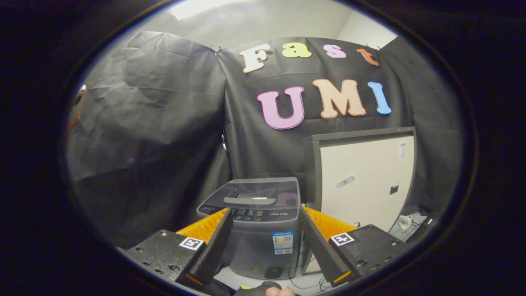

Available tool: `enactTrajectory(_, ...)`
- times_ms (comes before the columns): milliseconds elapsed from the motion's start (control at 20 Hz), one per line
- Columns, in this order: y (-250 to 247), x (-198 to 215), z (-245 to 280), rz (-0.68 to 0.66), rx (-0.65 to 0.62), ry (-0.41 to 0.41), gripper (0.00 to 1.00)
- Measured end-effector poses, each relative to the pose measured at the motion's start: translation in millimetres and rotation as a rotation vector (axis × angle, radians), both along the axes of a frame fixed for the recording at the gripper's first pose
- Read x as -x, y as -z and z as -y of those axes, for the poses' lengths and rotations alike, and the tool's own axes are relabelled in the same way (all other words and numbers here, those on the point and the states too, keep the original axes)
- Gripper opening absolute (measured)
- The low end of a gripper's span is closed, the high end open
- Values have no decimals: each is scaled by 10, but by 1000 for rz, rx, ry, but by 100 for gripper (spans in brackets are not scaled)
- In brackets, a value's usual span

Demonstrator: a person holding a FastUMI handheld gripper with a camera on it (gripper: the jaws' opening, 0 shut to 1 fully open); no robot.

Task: Put the clothes into the washing machine and then close the washing machine lid.

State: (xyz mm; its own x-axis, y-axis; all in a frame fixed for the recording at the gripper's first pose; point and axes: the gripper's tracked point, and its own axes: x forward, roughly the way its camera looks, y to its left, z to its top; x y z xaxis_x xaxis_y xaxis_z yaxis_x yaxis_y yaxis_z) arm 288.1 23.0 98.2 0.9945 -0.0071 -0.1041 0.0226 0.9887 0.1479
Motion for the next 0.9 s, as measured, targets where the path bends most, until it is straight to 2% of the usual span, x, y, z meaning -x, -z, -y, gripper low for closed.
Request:
enactTrajectory(200, 82, 329, 87, 14, -12, 9, 96)
enactTrajectory(550, 184, 733, 46, 26, -54, -28, 96)
enactTrajectory(900, -2, 1007, -134, 36, -112, -64, 97)
